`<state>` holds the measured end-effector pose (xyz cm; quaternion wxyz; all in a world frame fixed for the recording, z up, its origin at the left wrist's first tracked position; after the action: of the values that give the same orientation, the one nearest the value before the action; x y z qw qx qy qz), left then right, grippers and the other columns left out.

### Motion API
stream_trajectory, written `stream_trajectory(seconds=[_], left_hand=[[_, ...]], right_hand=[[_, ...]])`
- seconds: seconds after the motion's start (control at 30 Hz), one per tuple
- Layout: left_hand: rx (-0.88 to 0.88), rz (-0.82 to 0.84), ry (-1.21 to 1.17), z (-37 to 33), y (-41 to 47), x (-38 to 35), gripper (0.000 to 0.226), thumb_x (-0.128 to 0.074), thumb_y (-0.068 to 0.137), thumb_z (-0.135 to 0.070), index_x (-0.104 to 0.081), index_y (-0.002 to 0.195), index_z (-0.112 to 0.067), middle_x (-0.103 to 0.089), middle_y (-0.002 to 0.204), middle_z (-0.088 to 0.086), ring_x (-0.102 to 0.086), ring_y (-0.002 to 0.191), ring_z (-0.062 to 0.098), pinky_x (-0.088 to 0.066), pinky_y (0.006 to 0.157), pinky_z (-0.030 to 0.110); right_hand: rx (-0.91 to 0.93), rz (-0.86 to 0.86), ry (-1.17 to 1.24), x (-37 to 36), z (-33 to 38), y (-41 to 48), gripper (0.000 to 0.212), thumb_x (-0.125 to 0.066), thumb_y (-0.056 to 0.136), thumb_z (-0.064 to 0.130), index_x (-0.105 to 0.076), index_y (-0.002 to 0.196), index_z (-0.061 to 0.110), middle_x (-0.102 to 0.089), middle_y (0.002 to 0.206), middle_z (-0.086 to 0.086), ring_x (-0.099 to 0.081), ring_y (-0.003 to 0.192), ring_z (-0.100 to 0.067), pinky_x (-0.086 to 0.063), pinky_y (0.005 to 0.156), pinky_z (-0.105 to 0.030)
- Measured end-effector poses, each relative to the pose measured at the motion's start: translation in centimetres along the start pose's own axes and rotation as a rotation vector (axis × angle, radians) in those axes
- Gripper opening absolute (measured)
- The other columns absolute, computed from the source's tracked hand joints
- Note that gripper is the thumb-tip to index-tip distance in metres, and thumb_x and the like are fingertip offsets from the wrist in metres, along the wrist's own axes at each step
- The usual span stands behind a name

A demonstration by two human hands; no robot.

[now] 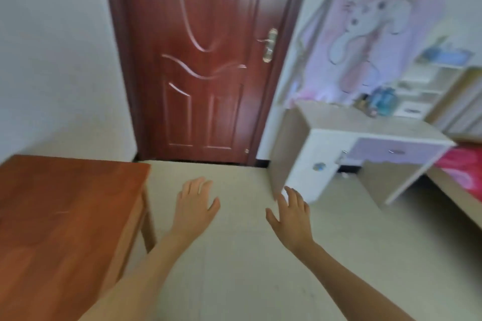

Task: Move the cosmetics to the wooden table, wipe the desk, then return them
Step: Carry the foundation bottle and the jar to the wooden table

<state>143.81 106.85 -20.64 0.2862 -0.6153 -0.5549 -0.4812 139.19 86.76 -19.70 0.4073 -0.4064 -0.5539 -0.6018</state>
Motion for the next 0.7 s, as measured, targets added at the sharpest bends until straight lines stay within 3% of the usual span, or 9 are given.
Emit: stream_trajectory(seconds=[0.1, 0.17, 0.27, 0.37, 0.47, 0.7], left_hand=[[-0.12, 0.021, -0.018, -7.7, -1.5, -1.9, 0.049, -0.038, 0.071, -0.038, -0.066, 0.094, -0.005, -0.068, 0.097, 0.015, -0.065, 0.087, 0.036, -0.054, 0.068, 0.044], [-0.184, 0.021, -0.072, -12.4, -2.4, -2.5, 0.056, -0.033, 0.073, -0.04, -0.065, 0.1, -0.003, -0.065, 0.105, 0.017, -0.061, 0.096, 0.039, -0.051, 0.076, 0.046], [-0.248, -0.004, -0.153, -18.0, -3.2, -2.5, 0.071, -0.022, 0.072, -0.047, -0.058, 0.114, -0.003, -0.057, 0.121, 0.016, -0.049, 0.114, 0.038, -0.042, 0.09, 0.046], [-0.338, -0.023, -0.183, -22.9, -2.9, -2.0, 0.067, -0.022, 0.073, -0.047, -0.059, 0.111, -0.005, -0.058, 0.119, 0.013, -0.05, 0.111, 0.037, -0.043, 0.087, 0.044], [-0.412, -0.033, -0.168, -26.6, -1.7, -1.7, 0.055, -0.031, 0.075, -0.042, -0.063, 0.101, -0.005, -0.063, 0.103, 0.013, -0.059, 0.095, 0.038, -0.049, 0.072, 0.042], [-0.491, -0.037, -0.209, -32.1, 4.1, -3.3, 0.067, -0.026, 0.076, -0.049, -0.056, 0.117, -0.006, -0.053, 0.127, 0.015, -0.044, 0.118, 0.037, -0.04, 0.092, 0.044]], right_hand=[[-0.118, -0.012, -0.091, 3.0, -7.3, -4.6, 0.047, -0.037, 0.073, 0.043, -0.066, 0.095, 0.012, -0.067, 0.1, -0.018, -0.066, 0.091, -0.035, -0.054, 0.065, -0.043], [-0.183, -0.044, -0.108, 5.2, -11.2, -7.0, 0.044, -0.042, 0.073, 0.041, -0.066, 0.095, 0.011, -0.067, 0.099, -0.019, -0.066, 0.091, -0.036, -0.053, 0.064, -0.045], [-0.229, -0.116, -0.13, 8.4, -15.4, -9.6, 0.037, -0.063, 0.068, 0.033, -0.066, 0.095, 0.008, -0.066, 0.098, -0.021, -0.065, 0.092, -0.039, -0.053, 0.065, -0.048], [-0.239, -0.196, -0.14, 11.1, -18.3, -10.7, 0.044, -0.085, 0.058, 0.023, -0.067, 0.095, 0.006, -0.065, 0.099, -0.023, -0.064, 0.093, -0.04, -0.052, 0.066, -0.048], [-0.228, -0.262, -0.165, 13.0, -20.4, -10.6, 0.048, -0.087, 0.053, 0.021, -0.067, 0.094, 0.006, -0.065, 0.099, -0.022, -0.064, 0.092, -0.04, -0.053, 0.065, -0.047], [-0.245, -0.306, -0.212, 13.8, -25.4, -7.4, 0.05, -0.088, 0.05, 0.023, -0.068, 0.094, 0.008, -0.066, 0.099, -0.021, -0.065, 0.088, -0.039, -0.053, 0.064, -0.046]])
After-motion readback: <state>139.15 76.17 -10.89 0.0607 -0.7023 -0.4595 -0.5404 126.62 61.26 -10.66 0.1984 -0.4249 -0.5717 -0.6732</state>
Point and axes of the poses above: each hand's wrist, its own y-axis towards the middle knuckle, its own x-axis out of the back of the hand, z = x × y, the point moved 10 cm from there along y, towards the middle knuckle
